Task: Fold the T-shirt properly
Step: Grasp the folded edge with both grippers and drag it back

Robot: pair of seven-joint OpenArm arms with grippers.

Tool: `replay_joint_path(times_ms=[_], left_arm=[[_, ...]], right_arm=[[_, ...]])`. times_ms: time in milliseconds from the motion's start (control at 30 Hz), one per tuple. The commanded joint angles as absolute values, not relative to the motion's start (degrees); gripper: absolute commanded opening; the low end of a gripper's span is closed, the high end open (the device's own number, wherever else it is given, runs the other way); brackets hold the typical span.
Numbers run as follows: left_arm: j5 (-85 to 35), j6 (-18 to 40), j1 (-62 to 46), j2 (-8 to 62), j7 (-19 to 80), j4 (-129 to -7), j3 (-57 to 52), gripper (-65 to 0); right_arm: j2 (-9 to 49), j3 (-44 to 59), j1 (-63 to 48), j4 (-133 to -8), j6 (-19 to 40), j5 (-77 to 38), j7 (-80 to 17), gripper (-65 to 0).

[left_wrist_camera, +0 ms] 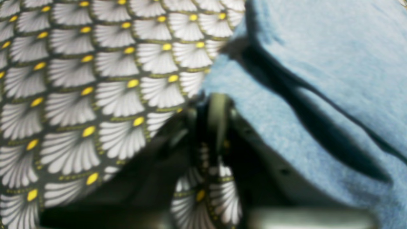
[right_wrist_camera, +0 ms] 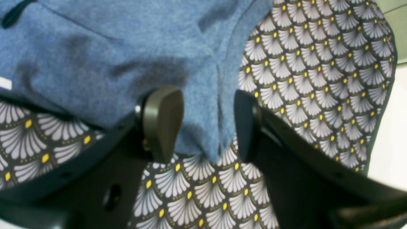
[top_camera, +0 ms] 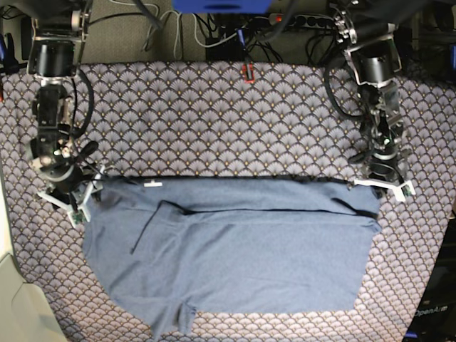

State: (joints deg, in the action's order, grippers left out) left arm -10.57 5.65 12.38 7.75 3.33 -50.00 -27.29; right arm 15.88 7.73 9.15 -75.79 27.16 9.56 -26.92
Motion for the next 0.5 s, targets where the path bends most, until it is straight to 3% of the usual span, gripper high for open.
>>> replay_joint_path(times_ms=[0, 67, 133, 467], left_arm=[[-10.7, 5.6, 13.3, 8.4, 2.9, -50.7, -27.6, -65.0], [-10.7, 5.6, 13.3, 8.4, 2.9, -50.7, -27.6, -62.7], [-10.7, 5.6, 13.3, 8.4, 2.9, -50.7, -27.6, -65.0], [-10.7, 5.6, 13.3, 8.7, 3.1, -51.3, -27.6, -64.5]], right_arm=[[16.7, 8.9, 9.5, -77.2, 27.0, 9.1, -25.9, -34.0], [16.6, 10.2, 9.4, -78.0, 27.1, 9.0, -25.9, -33.9], [16.5, 11.0, 9.3, -77.8, 27.1, 8.9, -25.9, -33.9], [16.0, 13.1, 9.5, -72.7, 27.1, 4.5, -25.9, -33.9]])
